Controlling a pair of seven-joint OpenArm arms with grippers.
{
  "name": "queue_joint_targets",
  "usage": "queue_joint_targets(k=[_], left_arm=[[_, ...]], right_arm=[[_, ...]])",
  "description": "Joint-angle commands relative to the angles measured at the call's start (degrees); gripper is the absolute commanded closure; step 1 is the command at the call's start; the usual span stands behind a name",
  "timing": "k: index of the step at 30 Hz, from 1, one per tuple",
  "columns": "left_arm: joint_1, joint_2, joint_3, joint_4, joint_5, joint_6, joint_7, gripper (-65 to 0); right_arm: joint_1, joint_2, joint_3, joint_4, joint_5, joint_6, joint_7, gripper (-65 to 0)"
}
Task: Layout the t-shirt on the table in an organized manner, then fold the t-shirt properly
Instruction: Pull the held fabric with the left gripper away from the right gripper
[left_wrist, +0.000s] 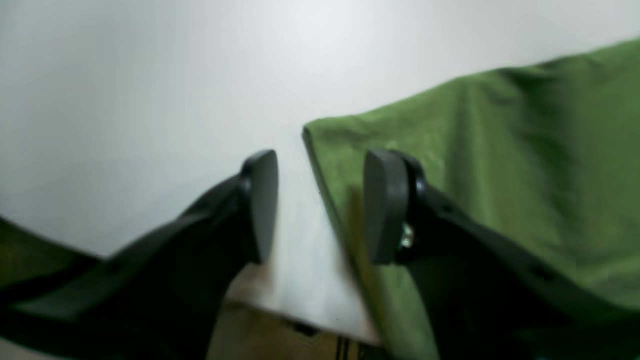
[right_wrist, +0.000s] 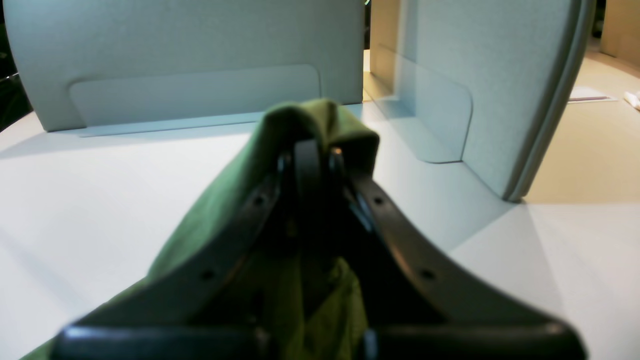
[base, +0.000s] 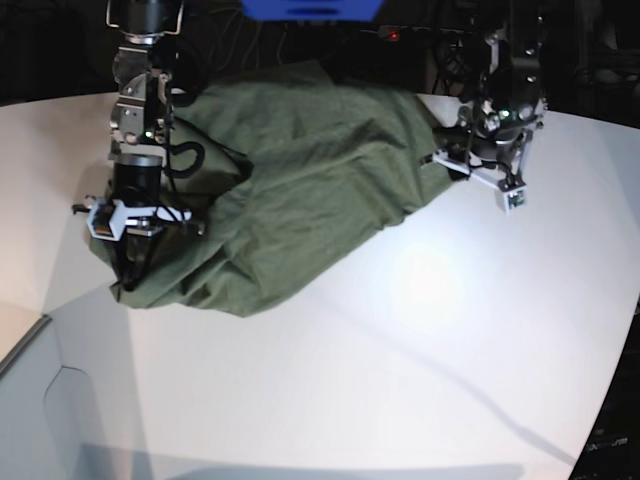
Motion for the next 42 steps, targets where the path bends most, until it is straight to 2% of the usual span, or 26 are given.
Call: queue_joint_targets(k=[1,9,19,21,23,25,26,32,37,40,42], left_arm=[[-0.8,0.3,0.1,0.3,-0.3,0.0,-0.7,-27.6],[-3.8,1.7,0.1,-4.3,0.1,0.1,-0.7,-27.6],[-4.7,1.7,0.2,-10.4,0.1,0.2,-0.7,-26.7],[-5.9,1.4,0.1,-12.3,0.1,0.1,-0.7,-22.6],[-6.9,1.2,0.1,-14.6,-0.1,-0.1,-1.0,-13.6],[-8.1,1.1,0.1,-17.1,0.1,-0.1,-3.0,-2.7],[-8.9,1.1,0.1,-18.8,0.2,0.2,-4.2,0.0],[-17.0,-0.4,0.1,-29.4,0.2,0.2,-9.5,-0.2],[-29.2,-2.0,0.1,-41.5,0.2,0.2,-14.9,-0.2],[-37.5,-2.3,0.2,-51.6,0.2,0.2,-20.2,-0.2],[-43.4,-2.4,0.2,-60.0,0.2,0.2,-25.6,-0.2]], right_arm=[[0.7,0.3,0.0,1.0,0.3,0.2,1.9,0.0],[0.8,0.4,0.1,1.0,0.3,0.2,1.9,0.0],[2.1,0.5,0.1,0.9,0.3,0.2,1.8,0.0],[2.1,0.5,0.1,0.9,0.2,0.2,1.8,0.0],[2.1,0.5,0.1,0.9,0.2,0.2,0.7,0.0],[2.9,0.5,0.1,1.0,0.2,0.2,-1.3,0.0],[3.2,0.5,0.1,1.0,0.2,0.2,-2.2,0.0],[3.7,0.5,0.1,1.0,0.2,0.2,-3.5,0.0],[4.3,0.5,0.1,0.8,0.1,0.2,-3.5,0.0],[4.4,0.5,0.1,0.8,0.1,0.2,-3.5,0.0],[4.4,0.5,0.1,0.8,0.1,0.2,-3.5,0.0]])
